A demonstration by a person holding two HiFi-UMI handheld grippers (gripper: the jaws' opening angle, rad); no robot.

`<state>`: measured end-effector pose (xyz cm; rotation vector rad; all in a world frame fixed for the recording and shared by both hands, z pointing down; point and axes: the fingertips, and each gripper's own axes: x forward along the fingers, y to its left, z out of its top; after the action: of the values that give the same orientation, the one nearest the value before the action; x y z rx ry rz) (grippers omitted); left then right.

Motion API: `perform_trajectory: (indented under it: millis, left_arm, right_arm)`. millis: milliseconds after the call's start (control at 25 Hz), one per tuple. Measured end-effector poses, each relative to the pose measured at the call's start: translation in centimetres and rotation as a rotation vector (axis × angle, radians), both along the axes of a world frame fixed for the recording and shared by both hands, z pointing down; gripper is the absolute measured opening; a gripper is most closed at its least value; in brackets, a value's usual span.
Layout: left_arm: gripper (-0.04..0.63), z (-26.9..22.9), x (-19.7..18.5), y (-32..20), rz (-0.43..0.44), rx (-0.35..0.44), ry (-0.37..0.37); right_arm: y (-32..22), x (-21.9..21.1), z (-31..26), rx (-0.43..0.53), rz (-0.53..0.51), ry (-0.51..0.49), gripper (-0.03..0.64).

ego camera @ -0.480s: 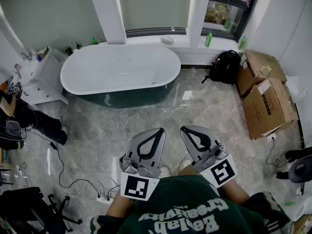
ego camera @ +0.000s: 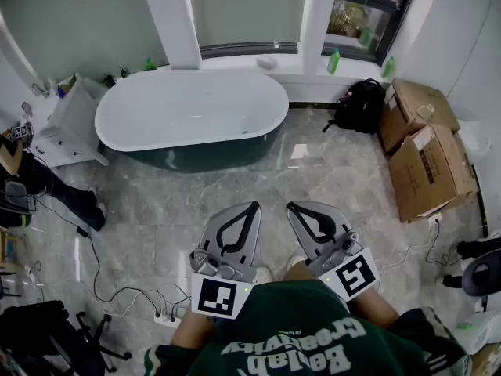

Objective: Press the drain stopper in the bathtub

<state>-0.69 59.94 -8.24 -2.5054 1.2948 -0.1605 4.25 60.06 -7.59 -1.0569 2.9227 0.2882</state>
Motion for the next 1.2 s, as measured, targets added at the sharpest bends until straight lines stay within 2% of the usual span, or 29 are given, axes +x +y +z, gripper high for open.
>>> perform_trajectory:
  millis: [200,520,800,1200]
  left_arm:
    - [0.009,0.3,1.2,-0.8,-0.004,-0.012,-0.004]
    - [0.009,0.1,3.3,-2.4,-0.043,-0.035,-0.025]
    - [0.009,-0.7,6.8,-4.9,-0.060,-0.018,-0.030]
    - [0.009,1.3,10.5,-5.4,-0.077,-0.053,-0.053]
  right_arm:
    - [-0.8,1.3,0.1,-0.027,-0.004,-0.033,0.014]
    - [-2.6,3.3,0.0,-0.039,-0.029,-0.033,0.014]
    - [-5.4,7.5,-0.4,-0.048,-0.034,-0.037,0.014]
    - [-5.7,10.8,1.0,-0.053,-0.064,-0.053,0.014]
